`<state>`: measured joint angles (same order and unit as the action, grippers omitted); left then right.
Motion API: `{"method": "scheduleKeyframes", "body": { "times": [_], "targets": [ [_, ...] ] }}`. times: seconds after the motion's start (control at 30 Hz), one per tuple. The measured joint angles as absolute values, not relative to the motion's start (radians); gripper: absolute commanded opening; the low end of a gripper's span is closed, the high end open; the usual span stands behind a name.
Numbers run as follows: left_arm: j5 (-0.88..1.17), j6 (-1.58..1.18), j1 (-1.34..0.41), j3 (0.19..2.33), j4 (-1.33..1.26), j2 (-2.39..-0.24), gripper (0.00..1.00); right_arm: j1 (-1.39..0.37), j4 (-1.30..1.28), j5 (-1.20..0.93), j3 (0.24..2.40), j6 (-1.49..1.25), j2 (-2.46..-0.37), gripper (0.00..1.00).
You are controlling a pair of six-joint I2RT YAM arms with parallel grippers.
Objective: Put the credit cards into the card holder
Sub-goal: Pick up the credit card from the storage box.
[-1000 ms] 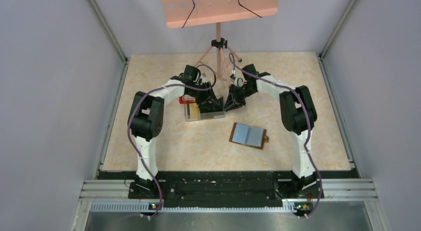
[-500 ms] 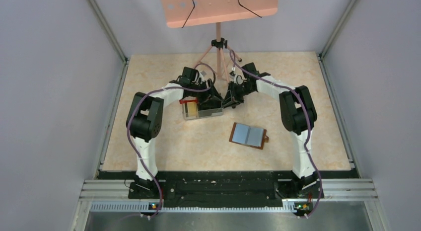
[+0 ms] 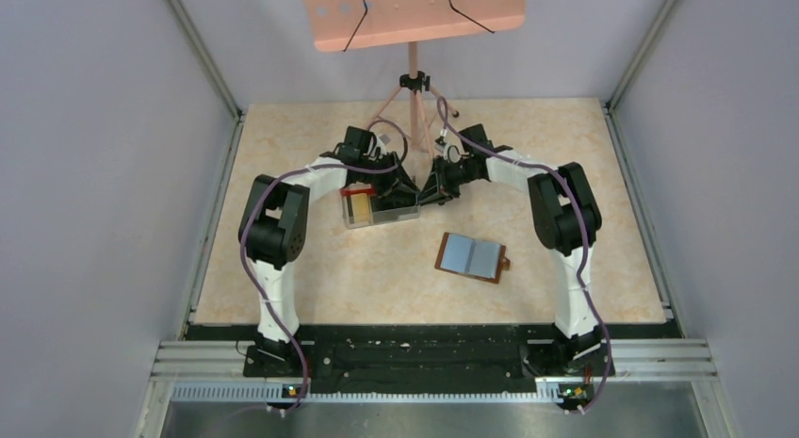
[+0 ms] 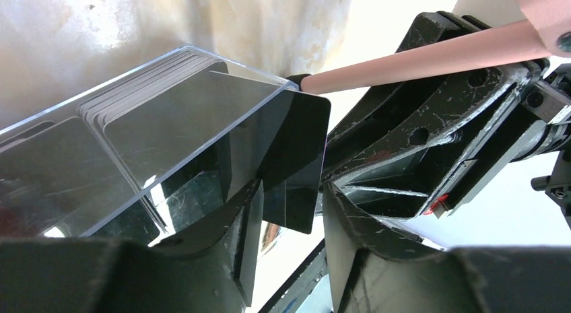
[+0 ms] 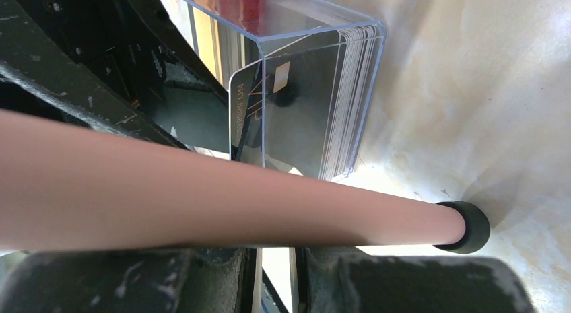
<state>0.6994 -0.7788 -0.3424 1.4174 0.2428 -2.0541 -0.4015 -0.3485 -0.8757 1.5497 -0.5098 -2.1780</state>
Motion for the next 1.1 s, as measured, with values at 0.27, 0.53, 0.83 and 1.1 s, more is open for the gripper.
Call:
{"method": "scheduleKeyframes", "body": {
  "times": [0.27,0.53,0.83,1.1],
  "targets": [
    [0.684,-0.722,-0.342,1.439,0.316,-2.033,0.14,-0.402,-0.335,-0.884,1.544,-0.519,-2.177,0.08],
    [0.634,-0.670,-0.339,1.457,0.390,-2.016,0.00,-0.402,-0.329,-0.894,1.544,-0.525,-2.174,0.12],
    [0.572,-0.616,-0.336,1.458,0.462,-1.987,0.00,-0.403,-0.329,-0.908,1.544,-0.526,-2.115,0.45],
    [0.522,-0.566,-0.340,1.443,0.511,-1.838,0.00,-0.390,-0.296,-0.915,1.491,-0.516,-1.936,0.66]
  ]
}}
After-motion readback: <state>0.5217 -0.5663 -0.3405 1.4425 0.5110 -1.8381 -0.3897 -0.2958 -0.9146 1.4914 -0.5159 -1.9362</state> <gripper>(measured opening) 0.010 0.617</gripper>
